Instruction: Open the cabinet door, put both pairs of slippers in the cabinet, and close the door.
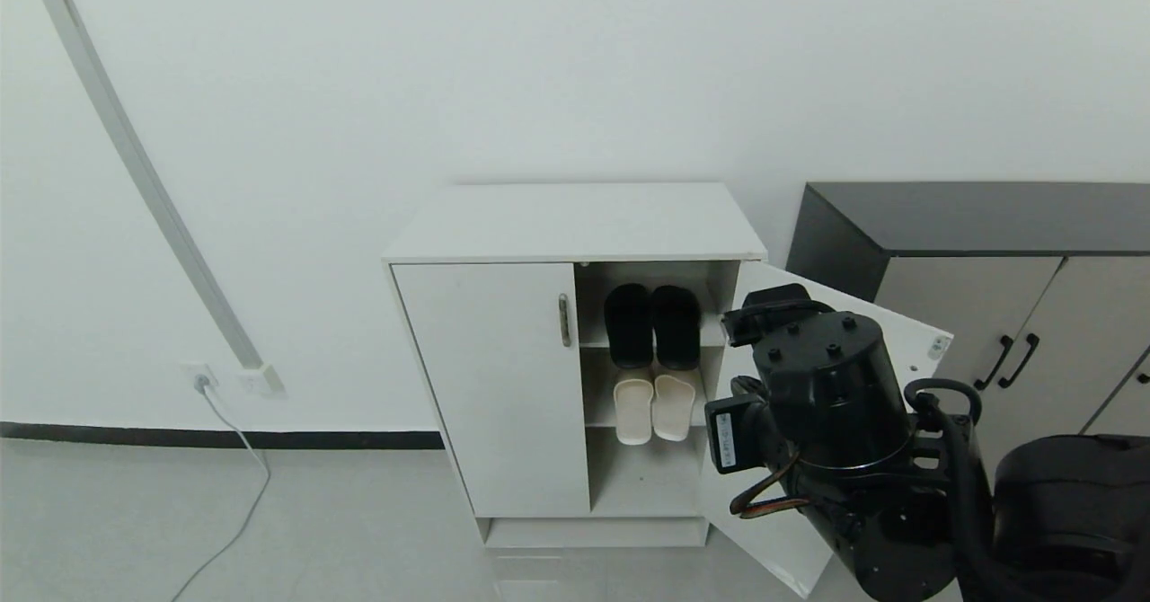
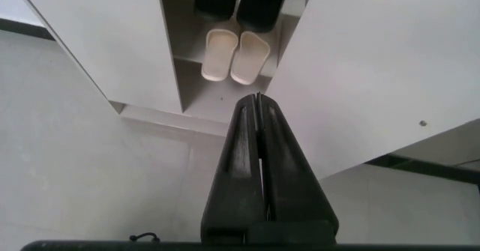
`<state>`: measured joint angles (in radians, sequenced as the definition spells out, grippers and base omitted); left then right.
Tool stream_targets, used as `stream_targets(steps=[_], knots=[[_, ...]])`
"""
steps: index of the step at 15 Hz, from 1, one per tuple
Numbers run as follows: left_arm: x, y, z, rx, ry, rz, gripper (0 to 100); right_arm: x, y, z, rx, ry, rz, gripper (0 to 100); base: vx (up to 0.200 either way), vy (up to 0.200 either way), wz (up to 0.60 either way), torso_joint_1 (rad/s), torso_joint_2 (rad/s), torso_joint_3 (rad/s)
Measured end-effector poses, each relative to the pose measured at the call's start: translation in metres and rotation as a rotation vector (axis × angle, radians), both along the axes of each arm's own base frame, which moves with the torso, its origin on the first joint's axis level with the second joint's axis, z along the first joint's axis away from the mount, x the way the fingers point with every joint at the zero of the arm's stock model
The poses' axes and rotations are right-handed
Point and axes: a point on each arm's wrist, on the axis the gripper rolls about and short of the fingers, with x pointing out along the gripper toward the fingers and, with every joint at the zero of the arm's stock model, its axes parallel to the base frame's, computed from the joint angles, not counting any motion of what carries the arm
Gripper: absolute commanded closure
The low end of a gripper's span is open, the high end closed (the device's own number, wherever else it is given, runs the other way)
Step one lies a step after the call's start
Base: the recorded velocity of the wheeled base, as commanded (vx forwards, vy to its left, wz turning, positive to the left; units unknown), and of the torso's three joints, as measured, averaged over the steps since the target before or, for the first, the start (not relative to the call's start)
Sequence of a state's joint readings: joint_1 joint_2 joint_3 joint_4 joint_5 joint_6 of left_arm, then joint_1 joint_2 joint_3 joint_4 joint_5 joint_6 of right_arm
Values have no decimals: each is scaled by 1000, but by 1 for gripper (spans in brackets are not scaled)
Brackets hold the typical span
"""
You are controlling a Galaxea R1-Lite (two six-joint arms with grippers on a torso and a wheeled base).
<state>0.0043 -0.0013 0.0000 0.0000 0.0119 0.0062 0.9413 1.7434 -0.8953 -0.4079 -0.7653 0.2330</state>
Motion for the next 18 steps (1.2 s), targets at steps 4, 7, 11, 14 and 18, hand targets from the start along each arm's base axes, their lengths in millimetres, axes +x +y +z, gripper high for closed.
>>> stream_targets(steps=[4, 7, 11, 14, 18], knots=[[0, 0, 0, 2, 0, 0, 100, -1, -1, -2, -5, 5, 1, 100, 0, 0, 0, 260, -587, -333], [0, 0, 0, 5, 0, -2, 100, 0, -1, -2, -6, 6, -1, 100, 0, 0, 0, 233, -515, -286], [0, 0, 0, 9, 0, -3, 100, 0, -1, -3, -9, 6, -1, 100, 0, 0, 0, 179, -391, -214], [0, 0, 0, 7, 0, -3, 100, 0, -1, -4, -10, 7, -1, 100, 0, 0, 0, 172, -357, -191], [0, 0, 0, 7, 0, -3, 100, 0, -2, -5, -14, 10, -1, 100, 0, 0, 0, 37, -80, -40]])
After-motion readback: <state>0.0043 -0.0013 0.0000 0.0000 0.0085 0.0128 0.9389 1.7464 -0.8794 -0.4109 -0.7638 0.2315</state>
